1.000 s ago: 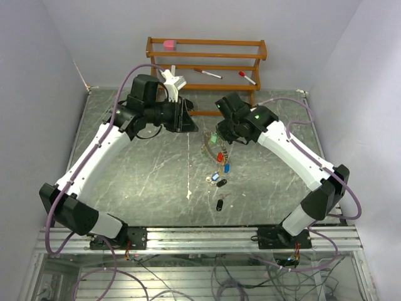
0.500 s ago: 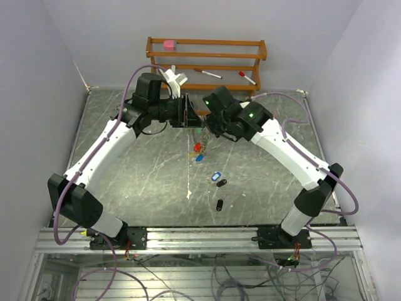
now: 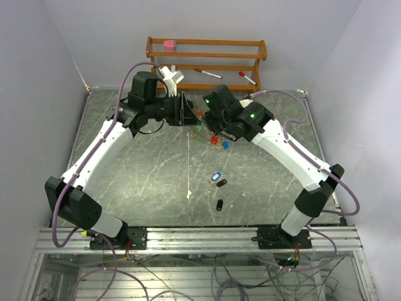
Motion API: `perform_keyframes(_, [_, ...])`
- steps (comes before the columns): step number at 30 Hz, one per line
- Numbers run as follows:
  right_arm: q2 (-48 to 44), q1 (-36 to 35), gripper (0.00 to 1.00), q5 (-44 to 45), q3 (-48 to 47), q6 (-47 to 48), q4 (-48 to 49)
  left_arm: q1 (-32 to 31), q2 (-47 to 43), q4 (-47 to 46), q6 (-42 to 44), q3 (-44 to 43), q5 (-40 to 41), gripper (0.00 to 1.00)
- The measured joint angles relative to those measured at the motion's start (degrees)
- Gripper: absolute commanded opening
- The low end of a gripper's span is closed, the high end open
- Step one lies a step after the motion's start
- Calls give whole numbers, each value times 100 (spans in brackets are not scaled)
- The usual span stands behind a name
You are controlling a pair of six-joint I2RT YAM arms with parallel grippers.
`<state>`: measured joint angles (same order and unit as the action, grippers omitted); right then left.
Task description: Put the keys on the keyring
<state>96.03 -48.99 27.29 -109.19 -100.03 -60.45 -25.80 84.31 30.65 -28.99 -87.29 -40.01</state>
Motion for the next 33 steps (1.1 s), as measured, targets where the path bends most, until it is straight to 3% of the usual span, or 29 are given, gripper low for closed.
perform_keyframes(14, [-302,-37,0,-293,98,101,400,24,-236,374,481,2,483,33])
perform_keyframes(24, [-396,-59,0,-306,424,114,522,173,-378,337,326,66,487,38])
perform_keyframes(33, [-426,-59,0,-304,444,160,688,179,-507,105,74,190,398,52])
